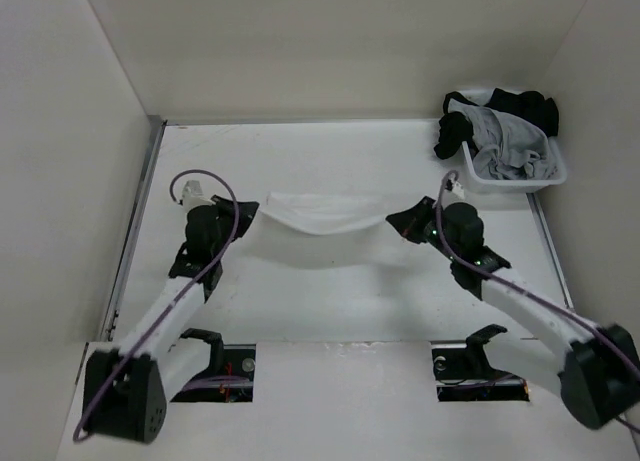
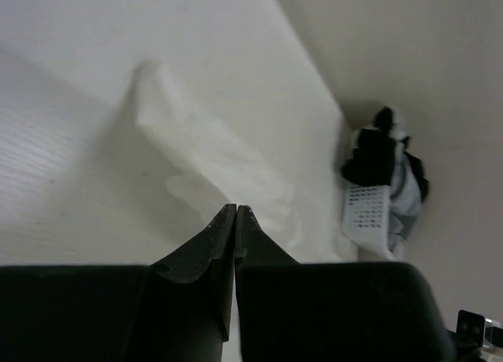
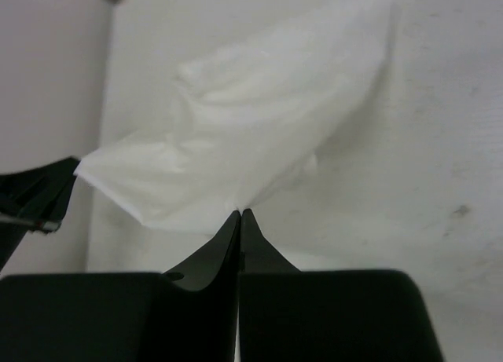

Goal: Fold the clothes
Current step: Fold the tank top

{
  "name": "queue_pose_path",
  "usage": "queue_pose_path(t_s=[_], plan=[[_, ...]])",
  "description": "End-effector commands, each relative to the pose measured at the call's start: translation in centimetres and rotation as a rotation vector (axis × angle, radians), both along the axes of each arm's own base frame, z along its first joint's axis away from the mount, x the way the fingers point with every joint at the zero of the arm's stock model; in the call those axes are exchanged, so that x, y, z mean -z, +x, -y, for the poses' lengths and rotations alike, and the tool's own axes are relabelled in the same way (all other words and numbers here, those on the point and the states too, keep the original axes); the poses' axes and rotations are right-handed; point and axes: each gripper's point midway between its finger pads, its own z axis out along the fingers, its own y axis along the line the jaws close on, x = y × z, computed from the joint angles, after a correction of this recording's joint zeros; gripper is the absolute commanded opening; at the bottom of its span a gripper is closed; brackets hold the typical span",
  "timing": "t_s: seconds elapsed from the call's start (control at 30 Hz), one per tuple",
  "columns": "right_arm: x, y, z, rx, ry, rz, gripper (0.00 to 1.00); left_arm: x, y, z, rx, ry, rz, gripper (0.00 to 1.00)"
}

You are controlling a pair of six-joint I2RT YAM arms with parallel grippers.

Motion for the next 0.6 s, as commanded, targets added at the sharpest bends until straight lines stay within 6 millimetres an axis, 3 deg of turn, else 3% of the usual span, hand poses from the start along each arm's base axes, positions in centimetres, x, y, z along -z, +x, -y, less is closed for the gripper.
queue_pose_path(t_s=[0.0,0.1,0.17,0.27,0.4,0.57], plan=[[-3.8,-5.3,0.4,-0.056,-0.051,0.08,0.0,-4.8,-4.1,0.2,0.065,0.026,0.078,0.0],[-8.3,-10.2,1.1,-0.101,-0.02,0.138,0.0,-9.1,-7.4,0.4,0.105,0.03,0.144,0.0],[-10.8,-12.4,1.6,-0.11,0.001,0.17,0.0,-12.3,-9.4,0.1,0.108,0.044,0.195,0.0],[-12.9,-13.4,1.7,-0.118,-0.007,0.199,0.0,-13.9,-9.9,0.1,0.11,0.053,0.221,0.0],[-11.4,-10.9,-0.2,-0.136,-0.072,0.17,0.0,-11.4,-7.9,0.7,0.109,0.062,0.16,0.0],[-7.6,-4.0,-1.6,-0.115,-0.104,0.097,0.01,-6.5,-2.7,0.2,0.059,0.074,0.063,0.01]])
